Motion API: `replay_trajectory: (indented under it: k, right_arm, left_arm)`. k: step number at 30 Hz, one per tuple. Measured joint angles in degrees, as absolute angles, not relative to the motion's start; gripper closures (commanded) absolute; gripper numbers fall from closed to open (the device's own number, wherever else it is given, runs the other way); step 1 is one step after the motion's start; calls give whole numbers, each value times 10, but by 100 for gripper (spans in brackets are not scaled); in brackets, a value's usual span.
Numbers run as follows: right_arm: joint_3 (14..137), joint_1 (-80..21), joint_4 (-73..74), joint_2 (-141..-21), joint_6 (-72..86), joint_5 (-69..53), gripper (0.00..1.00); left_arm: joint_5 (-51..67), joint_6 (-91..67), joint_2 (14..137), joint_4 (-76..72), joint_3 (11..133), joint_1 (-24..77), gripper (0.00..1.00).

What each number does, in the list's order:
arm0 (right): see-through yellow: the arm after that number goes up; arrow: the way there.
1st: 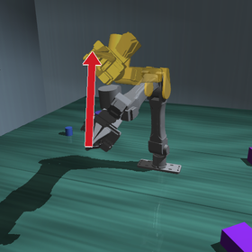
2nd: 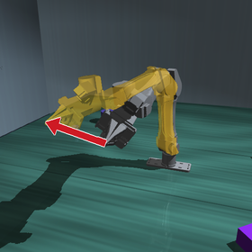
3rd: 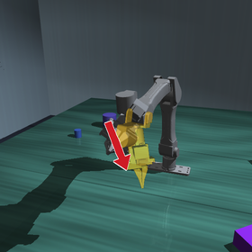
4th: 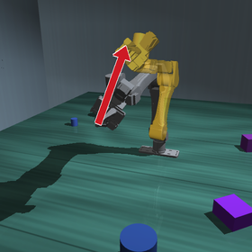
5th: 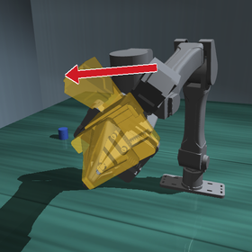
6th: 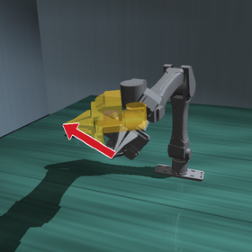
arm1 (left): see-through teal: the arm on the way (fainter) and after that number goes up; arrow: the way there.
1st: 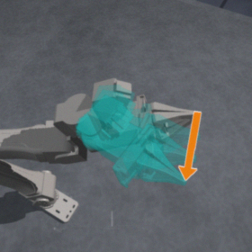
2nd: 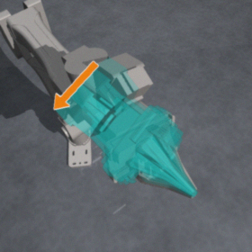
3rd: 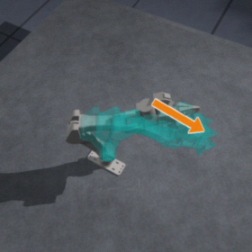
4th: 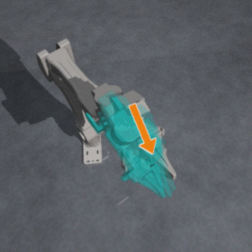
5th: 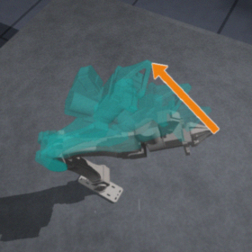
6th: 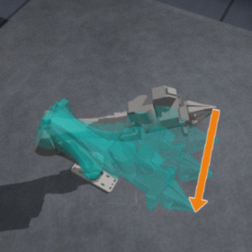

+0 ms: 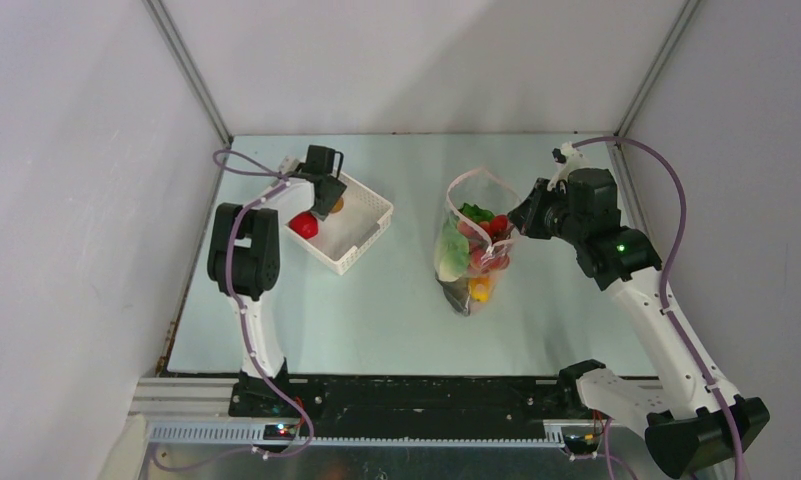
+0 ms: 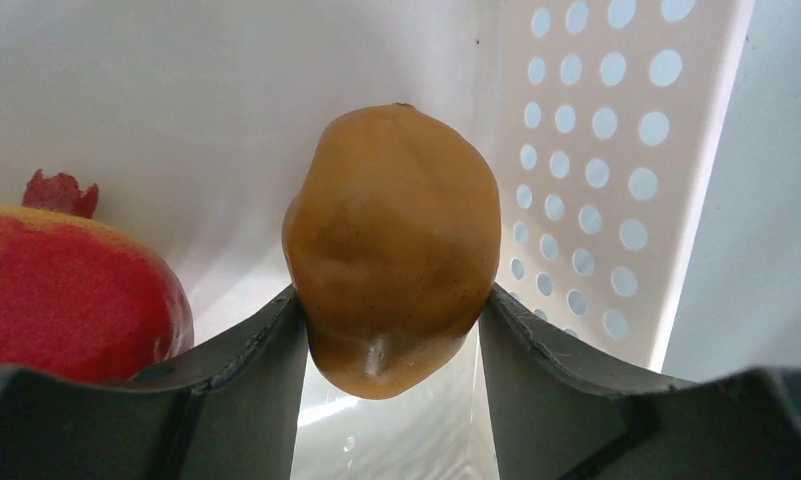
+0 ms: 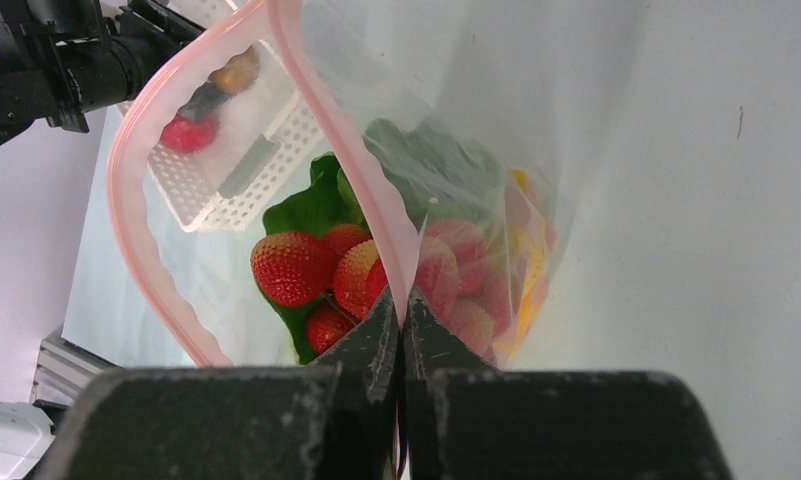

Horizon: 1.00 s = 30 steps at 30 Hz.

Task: Place the food in the zip-top bag and seal the zipper
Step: Pick up the fake vegetable from the bin, then place the fake vegetable in the zipper food storage bag.

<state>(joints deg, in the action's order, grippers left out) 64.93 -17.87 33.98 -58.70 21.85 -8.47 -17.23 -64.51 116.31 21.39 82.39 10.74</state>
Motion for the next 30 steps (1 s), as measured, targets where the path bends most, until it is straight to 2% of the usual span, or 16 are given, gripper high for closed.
replay_trajectory:
  k: [8,18,25,30]
  right_arm:
    - [649,-179,340,-587,219,-90,97]
    - [649,-179,334,-584,223,-95,97]
    - [648,-179,325,-577,230,-99,96]
    - [648,-179,325,-576,238,-100,96]
  left_arm:
    - [-156,-625,1076,194,763,107,81]
    - [-132,-559,907,164,719,127,82]
    - [-71,-474,822,129,722,213,79]
    - [13,-408,813,104,769,307,75]
